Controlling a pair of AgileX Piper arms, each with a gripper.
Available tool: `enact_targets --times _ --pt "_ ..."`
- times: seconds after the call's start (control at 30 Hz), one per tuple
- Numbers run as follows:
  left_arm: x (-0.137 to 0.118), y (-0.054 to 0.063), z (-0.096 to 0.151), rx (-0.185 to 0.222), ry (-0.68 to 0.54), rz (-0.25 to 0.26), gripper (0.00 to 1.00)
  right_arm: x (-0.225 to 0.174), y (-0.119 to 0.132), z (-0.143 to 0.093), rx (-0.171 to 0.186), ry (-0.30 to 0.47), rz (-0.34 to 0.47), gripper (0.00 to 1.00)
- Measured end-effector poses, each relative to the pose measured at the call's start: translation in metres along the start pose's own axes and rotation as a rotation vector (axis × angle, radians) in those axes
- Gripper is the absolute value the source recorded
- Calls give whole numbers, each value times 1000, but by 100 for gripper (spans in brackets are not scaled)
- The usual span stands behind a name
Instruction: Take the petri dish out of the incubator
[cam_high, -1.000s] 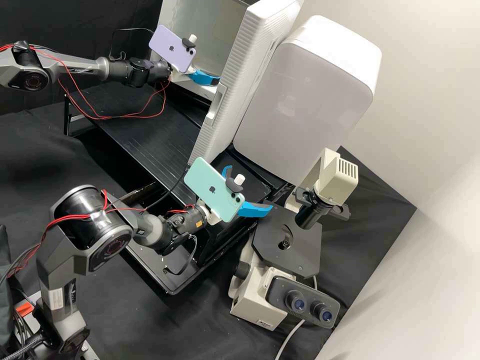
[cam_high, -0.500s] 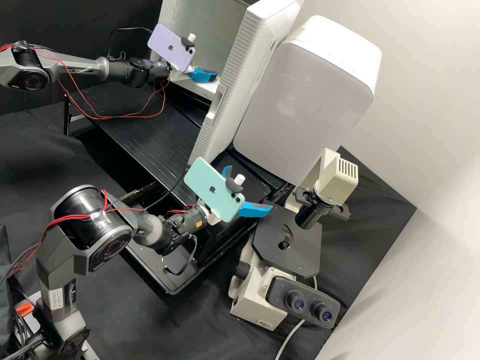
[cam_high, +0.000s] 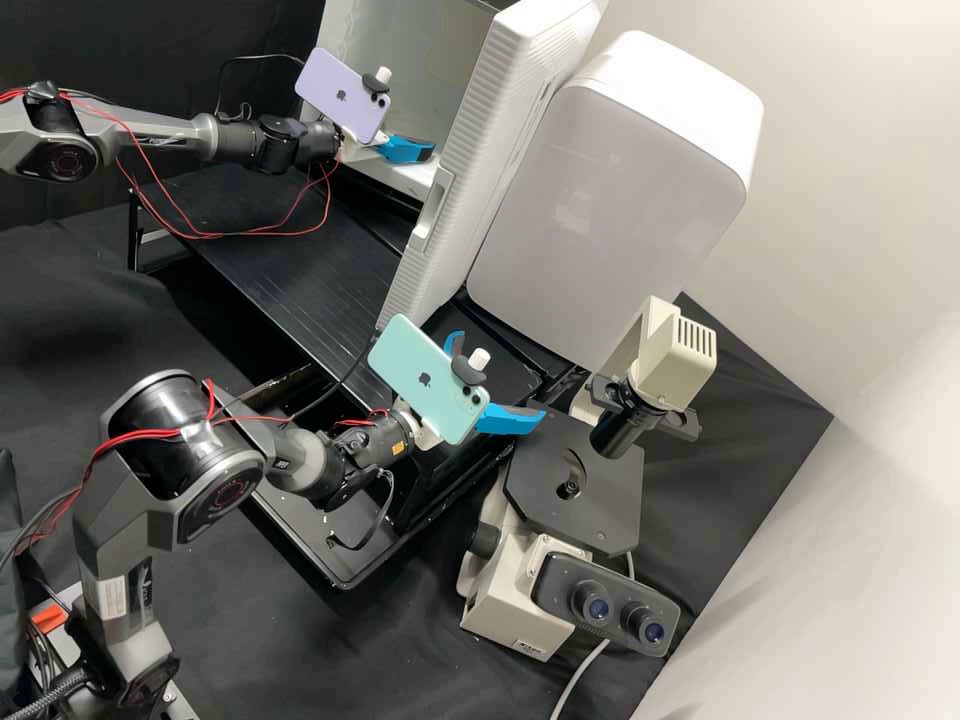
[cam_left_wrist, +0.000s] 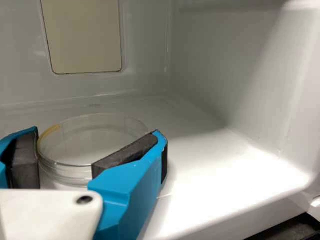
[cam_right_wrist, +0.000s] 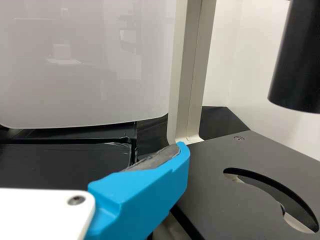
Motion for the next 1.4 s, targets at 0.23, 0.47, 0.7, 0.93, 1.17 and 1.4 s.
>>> enact_targets --times 0.23,0.47,0.7,0.93,1.17,1.4 --pt "0 0 0 0 0 0 0 0 0 0 0 0 0 100" --pt "-14 4 -2 10 -18 -31 0 0 0 0 0 0 0 100" --pt "-32 6 -5 46 -32 -46 0 0 0 0 0 0 0 100" --pt "-46 0 -6 78 -44 -25 0 0 0 0 0 0 0 100" --pt "-57 2 -4 69 -68 -11 0 0 0 0 0 0 0 100" --pt "-59 4 -1 68 -90 -23 0 0 0 0 0 0 0 100"
